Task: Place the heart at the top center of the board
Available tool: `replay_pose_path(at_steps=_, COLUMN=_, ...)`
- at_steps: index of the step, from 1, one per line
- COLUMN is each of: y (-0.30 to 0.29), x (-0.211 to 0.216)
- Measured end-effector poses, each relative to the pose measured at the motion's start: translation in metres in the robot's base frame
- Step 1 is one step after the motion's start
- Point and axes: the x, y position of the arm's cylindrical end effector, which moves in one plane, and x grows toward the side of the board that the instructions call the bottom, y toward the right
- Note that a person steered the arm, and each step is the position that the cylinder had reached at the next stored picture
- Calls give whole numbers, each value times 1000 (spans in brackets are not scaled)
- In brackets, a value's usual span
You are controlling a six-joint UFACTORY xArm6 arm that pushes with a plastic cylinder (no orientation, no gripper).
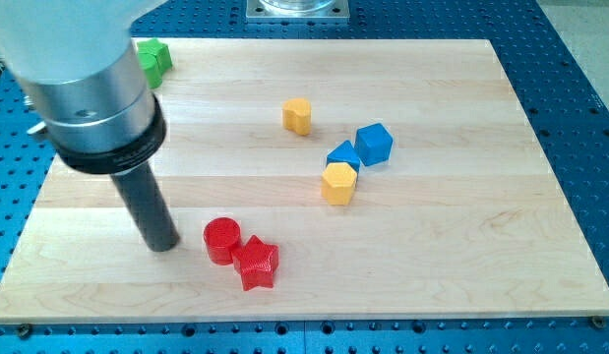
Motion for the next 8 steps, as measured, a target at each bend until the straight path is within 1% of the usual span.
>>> replay_pose_path(at_steps=1, y=15, x=3)
replay_pose_path(at_steps=2, y=54, x=-61)
replay_pose_path(at_steps=3, y=130, x=-114)
replay_pose_path(at_steps=4, y=164, x=-164)
replay_pose_path(at_steps=5, y=168, x=-226)
replay_pose_path(at_steps=6, y=161, x=-177)
replay_pose_path(at_steps=7, y=138, x=-142)
replay_pose_path(at_steps=8, y=113, x=-193)
